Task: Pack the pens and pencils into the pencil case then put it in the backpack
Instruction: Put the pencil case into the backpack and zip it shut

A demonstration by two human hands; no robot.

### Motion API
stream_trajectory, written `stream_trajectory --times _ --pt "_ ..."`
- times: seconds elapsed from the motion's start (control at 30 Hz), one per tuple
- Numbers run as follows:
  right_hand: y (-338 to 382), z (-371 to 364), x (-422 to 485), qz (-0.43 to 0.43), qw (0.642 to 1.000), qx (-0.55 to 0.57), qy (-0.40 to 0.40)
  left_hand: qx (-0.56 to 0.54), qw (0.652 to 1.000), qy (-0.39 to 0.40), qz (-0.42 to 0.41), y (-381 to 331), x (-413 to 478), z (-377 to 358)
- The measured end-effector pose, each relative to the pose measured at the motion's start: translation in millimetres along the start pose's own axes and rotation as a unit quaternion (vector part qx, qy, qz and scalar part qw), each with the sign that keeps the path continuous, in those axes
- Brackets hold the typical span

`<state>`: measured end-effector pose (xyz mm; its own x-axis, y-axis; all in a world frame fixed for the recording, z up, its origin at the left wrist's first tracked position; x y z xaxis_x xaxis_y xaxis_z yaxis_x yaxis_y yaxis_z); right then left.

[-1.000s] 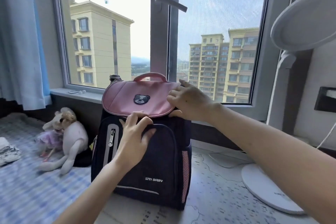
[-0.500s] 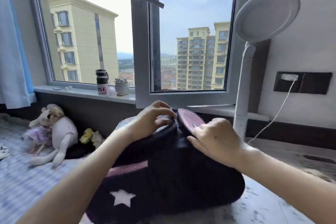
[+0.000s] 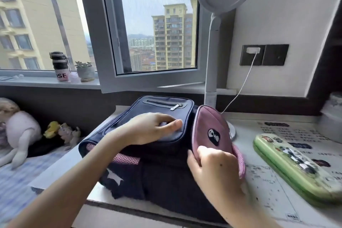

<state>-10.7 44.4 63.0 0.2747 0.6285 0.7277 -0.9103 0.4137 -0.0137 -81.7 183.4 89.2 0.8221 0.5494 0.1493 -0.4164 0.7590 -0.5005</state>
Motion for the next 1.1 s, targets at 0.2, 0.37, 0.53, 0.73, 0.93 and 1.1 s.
stream_trajectory --times 0.2,0.37,0.53,0.73,0.93,1.1 --pt "-30 -11 54 -0.048 0.982 0.170 0.059 0.031 0.999 -0.023 0.008 6 -7 -5" --pt "-54 -125 138 -0.078 0.916 0.271 0.285 -0.040 0.999 0.006 0.022 9 4 -2" --pt "-17 -175 150 0.002 0.803 0.378 0.460 -0.104 0.994 0.013 0.033 12 12 -3" --pt "-16 -193 156 0.022 0.760 0.419 0.497 -0.153 0.986 -0.059 0.008 16 12 -2" --pt "7 -206 163 0.039 0.705 0.472 0.528 -0.195 0.975 -0.104 -0.021 18 8 0" --pt "8 -206 171 0.081 0.726 0.461 0.504 -0.245 0.963 -0.111 -0.030 30 7 1"
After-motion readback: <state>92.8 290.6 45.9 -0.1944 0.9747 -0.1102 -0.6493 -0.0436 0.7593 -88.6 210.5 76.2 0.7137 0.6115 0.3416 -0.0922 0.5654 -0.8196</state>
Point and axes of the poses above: each hand's wrist, its own x-axis towards the middle knuckle, its own z-axis out of the back of the hand, y = z × x, the point moved 9 cm from there along x, towards the middle knuckle, and after that the axes turned 12 degrees about -x, right-handed, at the moved point
